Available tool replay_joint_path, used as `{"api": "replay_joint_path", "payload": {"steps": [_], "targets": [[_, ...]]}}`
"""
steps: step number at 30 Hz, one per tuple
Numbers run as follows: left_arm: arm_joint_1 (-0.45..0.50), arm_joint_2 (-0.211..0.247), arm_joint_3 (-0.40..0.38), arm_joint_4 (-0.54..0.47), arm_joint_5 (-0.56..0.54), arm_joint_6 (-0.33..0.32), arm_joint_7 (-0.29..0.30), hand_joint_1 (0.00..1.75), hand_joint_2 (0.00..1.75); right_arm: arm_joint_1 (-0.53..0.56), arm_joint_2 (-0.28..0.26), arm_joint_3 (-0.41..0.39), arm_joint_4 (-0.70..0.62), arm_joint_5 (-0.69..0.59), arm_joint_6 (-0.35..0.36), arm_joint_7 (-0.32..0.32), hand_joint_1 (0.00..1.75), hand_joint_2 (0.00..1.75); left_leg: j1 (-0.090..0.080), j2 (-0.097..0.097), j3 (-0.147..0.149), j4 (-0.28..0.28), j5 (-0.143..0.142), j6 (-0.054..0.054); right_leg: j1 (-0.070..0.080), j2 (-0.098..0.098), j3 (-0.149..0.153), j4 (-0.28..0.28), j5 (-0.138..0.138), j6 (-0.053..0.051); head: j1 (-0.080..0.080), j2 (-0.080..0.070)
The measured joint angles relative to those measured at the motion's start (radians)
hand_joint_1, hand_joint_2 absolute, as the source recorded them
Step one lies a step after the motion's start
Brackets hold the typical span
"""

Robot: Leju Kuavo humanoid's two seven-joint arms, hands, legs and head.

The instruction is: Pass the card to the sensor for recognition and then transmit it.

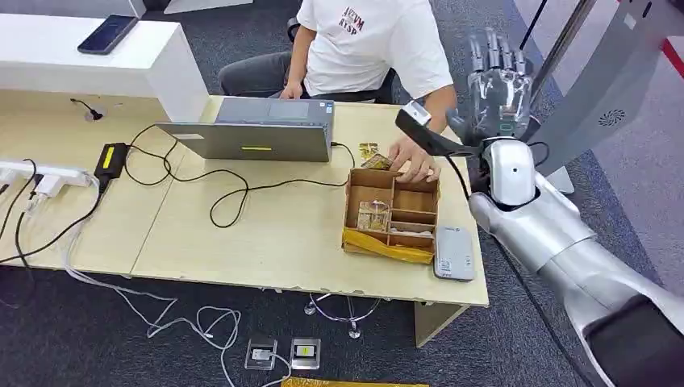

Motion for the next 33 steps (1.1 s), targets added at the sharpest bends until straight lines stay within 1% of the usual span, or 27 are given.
{"api": "replay_joint_path", "payload": {"steps": [2,3,4,5,6,7,8,9,10,11,12,14,15,16,17,18,19,20,21,22,23,24,27,29,31,32,33], "targets": [[0.004,-0.005,0.007,0.002,-0.010,0.000,0.000,0.00,1.75,0.071,-0.074,-0.056,-0.107,0.082,-0.070,0.062,0.00,1.75,0.001,-0.001,0.002,0.000,-0.001,0.000,0.001,-0.001,0.004,-0.002,0.000,0.000,0.001,0.000],[0.006,-0.006,0.014,0.002,-0.015,0.000,0.002,0.00,1.75,0.123,-0.120,-0.105,-0.169,0.111,-0.081,0.083,0.00,1.75,0.002,-0.002,0.003,0.000,-0.001,0.001,0.002,-0.002,0.007,-0.004,0.000,0.000,0.000,0.000],[0.006,-0.008,0.022,0.002,-0.019,0.000,0.006,0.00,1.75,0.196,-0.169,-0.172,-0.255,0.123,-0.085,0.072,0.00,1.75,0.004,-0.003,0.005,0.000,-0.002,0.001,0.004,-0.002,0.010,-0.007,0.000,0.000,0.000,0.000],[0.009,-0.012,0.027,0.004,-0.022,0.000,0.009,0.00,1.75,0.289,-0.204,-0.250,-0.321,0.110,-0.087,0.030,0.00,1.75,0.006,-0.007,0.004,0.000,-0.003,0.001,0.006,-0.007,0.014,-0.009,0.000,0.000,0.002,0.000],[0.011,-0.013,0.033,0.004,-0.025,0.001,0.013,0.00,1.75,0.371,-0.219,-0.336,-0.399,0.063,-0.087,-0.051,0.00,1.75,0.006,-0.009,0.003,0.000,-0.003,0.002,0.006,-0.009,0.015,-0.009,0.000,0.000,0.001,0.000],[0.015,-0.015,0.043,0.004,-0.029,0.001,0.019,0.00,1.75,0.450,-0.217,-0.452,-0.455,-0.005,-0.087,-0.179,0.00,1.75,0.006,-0.009,0.002,0.000,-0.003,0.002,0.006,-0.008,0.013,-0.009,0.000,0.000,0.002,0.000],[0.017,-0.015,0.050,0.004,-0.029,0.001,0.023,0.00,1.75,0.513,-0.205,-0.551,-0.504,-0.091,-0.087,-0.302,0.00,1.75,0.006,-0.008,0.002,-0.001,-0.004,0.001,0.006,-0.007,0.012,-0.009,0.000,0.000,0.000,0.000],[0.019,-0.015,0.055,0.004,-0.029,0.001,0.025,0.00,1.75,0.572,-0.187,-0.663,-0.544,-0.179,-0.087,-0.402,0.00,1.75,0.006,-0.009,0.002,0.000,-0.004,0.001,0.006,-0.008,0.012,-0.010,0.000,0.000,-0.002,0.000],[0.019,-0.016,0.063,0.005,-0.031,0.001,0.025,0.00,1.75,0.621,-0.167,-0.781,-0.584,-0.259,-0.087,-0.477,0.00,1.75,0.006,-0.011,0.003,0.000,-0.004,0.002,0.006,-0.011,0.011,-0.011,-0.001,0.001,0.000,0.000],[0.019,-0.018,0.072,0.005,-0.031,0.001,0.025,0.00,1.75,0.664,-0.157,-0.888,-0.613,-0.315,-0.087,-0.525,0.00,1.75,0.006,-0.017,0.001,0.000,-0.003,0.002,0.006,-0.017,0.013,-0.011,-0.002,0.001,0.000,0.000],[0.021,-0.019,0.078,0.005,-0.031,0.001,0.026,0.00,1.75,0.703,-0.149,-0.974,-0.627,-0.359,-0.087,-0.555,0.00,1.75,0.006,-0.019,0.001,0.000,-0.003,0.003,0.006,-0.020,0.014,-0.011,-0.003,0.002,0.000,0.000],[0.028,-0.021,0.094,0.005,-0.035,0.001,0.030,0.00,1.75,0.771,-0.115,-1.179,-0.633,-0.419,-0.087,-0.614,0.00,1.75,0.006,-0.018,0.002,0.000,-0.003,0.003,0.006,-0.019,0.015,-0.011,-0.003,0.002,0.000,0.000],[0.031,-0.023,0.098,0.005,-0.040,0.001,0.033,0.00,1.75,0.805,-0.098,-1.255,-0.630,-0.444,-0.087,-0.638,0.00,1.75,0.006,-0.016,0.002,0.000,-0.003,0.003,0.006,-0.017,0.013,-0.011,-0.003,0.002,0.001,0.000],[0.031,-0.025,0.101,0.005,-0.043,0.001,0.033,0.00,1.75,0.837,-0.080,-1.348,-0.622,-0.449,-0.087,-0.670,0.00,1.75,0.006,-0.014,0.002,0.000,-0.004,0.002,0.006,-0.014,0.012,-0.011,-0.003,0.002,0.000,0.000],[0.030,-0.025,0.106,0.005,-0.049,0.001,0.033,0.00,1.75,0.861,-0.068,-1.406,-0.605,-0.438,-0.087,-0.709,0.00,1.75,0.005,-0.011,0.002,0.000,-0.004,0.002,0.006,-0.010,0.011,-0.011,-0.003,0.002,0.000,0.000],[0.029,-0.026,0.117,0.006,-0.050,0.001,0.031,0.00,1.75,0.875,-0.052,-1.483,-0.578,-0.417,-0.087,-0.758,0.00,1.75,0.006,-0.007,0.002,-0.001,-0.005,0.001,0.006,-0.006,0.010,-0.011,-0.003,0.002,0.000,0.000],[0.027,-0.028,0.128,0.008,-0.052,0.001,0.024,0.00,1.75,0.880,-0.034,-1.560,-0.541,-0.370,-0.087,-0.818,0.00,1.75,0.005,-0.003,0.003,-0.001,-0.006,0.001,0.006,-0.003,0.009,-0.011,-0.002,0.002,0.000,0.000],[0.026,-0.030,0.138,0.010,-0.055,0.001,0.018,0.00,1.75,0.876,-0.018,-1.648,-0.490,-0.308,-0.087,-0.886,0.00,1.75,0.006,0.000,0.004,-0.001,-0.006,0.001,0.006,0.000,0.009,-0.011,-0.002,0.001,0.000,0.000],[0.024,-0.031,0.148,0.010,-0.060,0.001,0.013,0.00,1.75,0.875,-0.006,-1.745,-0.427,-0.200,-0.087,-0.942,0.00,1.75,0.006,0.001,0.004,0.000,-0.007,0.000,0.006,0.001,0.009,-0.011,-0.002,0.001,0.000,0.000],[0.023,-0.034,0.155,0.010,-0.061,0.001,0.008,0.00,1.75,0.878,0.001,-1.825,-0.373,-0.112,-0.087,-0.968,0.00,1.75,0.006,0.003,0.005,-0.001,-0.007,0.001,0.006,0.003,0.008,-0.011,-0.002,0.001,0.000,0.000],[0.020,-0.038,0.163,0.010,-0.062,0.001,0.008,0.00,1.75,0.884,0.012,-1.898,-0.327,-0.004,-0.087,-0.953,0.00,1.75,0.006,0.004,0.005,-0.001,-0.007,0.001,0.007,0.004,0.008,-0.011,-0.002,0.001,0.000,0.000],[0.019,-0.041,0.176,0.013,-0.063,0.001,0.007,0.00,1.75,0.891,0.029,-1.972,-0.279,0.084,-0.087,-0.920,0.00,1.75,0.007,0.005,0.005,-0.001,-0.007,0.001,0.007,0.005,0.008,-0.011,-0.002,0.001,0.000,0.000],[0.016,-0.053,0.203,0.024,-0.072,0.001,0.012,0.00,1.75,0.931,0.087,-2.129,-0.169,0.214,-0.087,-0.787,0.00,1.75,0.008,0.005,0.004,-0.001,-0.009,0.001,0.009,0.005,0.008,-0.011,-0.002,0.000,0.000,0.000],[0.015,-0.058,0.222,0.028,-0.091,0.001,0.029,0.00,1.75,0.952,0.122,-2.208,-0.088,0.273,-0.087,-0.697,0.00,1.75,0.009,0.007,0.004,-0.001,-0.010,-0.001,0.009,0.007,0.007,-0.010,-0.003,0.000,-0.001,0.000],[0.014,-0.061,0.238,0.032,-0.110,0.001,0.044,0.00,1.75,0.956,0.136,-2.274,0.017,0.318,-0.076,-0.553,0.00,1.75,0.009,0.008,0.005,-0.001,-0.010,-0.002,0.010,0.009,0.007,-0.010,-0.003,-0.001,-0.001,0.000],[0.014,-0.061,0.246,0.032,-0.117,0.001,0.052,0.00,1.75,0.957,0.134,-2.303,0.088,0.342,-0.050,-0.468,0.00,1.75,0.010,0.008,0.005,-0.002,-0.010,-0.002,0.010,0.010,0.008,-0.010,-0.003,-0.001,0.000,0.000],[0.015,-0.060,0.249,0.032,-0.125,0.001,0.061,0.00,1.75,0.960,0.133,-2.322,0.166,0.372,-0.004,-0.382,0.00,1.75,0.010,0.009,0.005,-0.002,-0.010,-0.002,0.011,0.010,0.008,-0.010,-0.003,-0.001,0.000,0.000]]}}
